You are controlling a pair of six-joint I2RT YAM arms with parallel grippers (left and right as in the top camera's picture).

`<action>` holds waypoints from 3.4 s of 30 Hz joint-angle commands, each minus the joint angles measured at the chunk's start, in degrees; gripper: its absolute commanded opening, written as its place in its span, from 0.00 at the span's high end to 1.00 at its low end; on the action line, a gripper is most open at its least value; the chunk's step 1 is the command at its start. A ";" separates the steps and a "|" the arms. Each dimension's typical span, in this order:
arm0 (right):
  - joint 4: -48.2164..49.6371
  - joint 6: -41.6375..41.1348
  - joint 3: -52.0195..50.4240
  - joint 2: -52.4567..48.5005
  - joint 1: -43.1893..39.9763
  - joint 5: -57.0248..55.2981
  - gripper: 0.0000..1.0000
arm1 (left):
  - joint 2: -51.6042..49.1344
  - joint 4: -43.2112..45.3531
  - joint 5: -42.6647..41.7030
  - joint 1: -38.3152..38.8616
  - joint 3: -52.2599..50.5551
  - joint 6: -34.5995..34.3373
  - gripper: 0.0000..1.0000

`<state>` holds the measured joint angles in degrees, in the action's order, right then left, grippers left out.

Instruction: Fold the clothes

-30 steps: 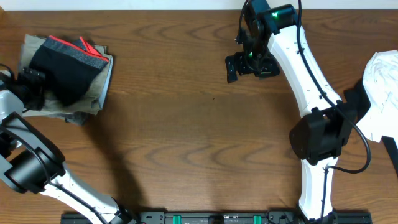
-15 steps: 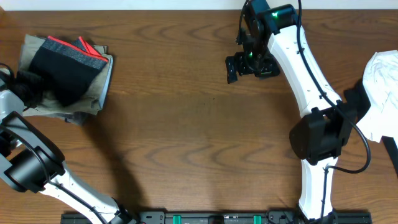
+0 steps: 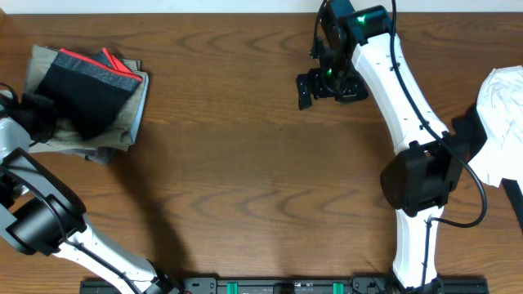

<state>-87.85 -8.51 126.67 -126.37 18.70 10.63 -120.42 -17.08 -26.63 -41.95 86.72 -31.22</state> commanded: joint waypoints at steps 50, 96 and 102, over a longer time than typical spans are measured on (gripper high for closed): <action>0.04 0.94 0.94 1.33 -0.26 -0.11 0.01 | 12.52 -29.16 15.10 7.56 -2.51 5.68 0.62; -0.02 1.95 0.94 1.33 -0.26 -0.09 0.01 | 14.08 -16.72 -25.20 8.13 -2.36 5.49 0.61; 0.11 1.95 0.94 1.33 -0.26 -0.09 0.01 | 14.08 -17.97 -25.18 8.17 -2.36 6.08 0.61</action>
<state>-87.79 -7.14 126.67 -126.37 18.70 10.66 -107.02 -35.33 -51.27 -34.00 84.55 -25.65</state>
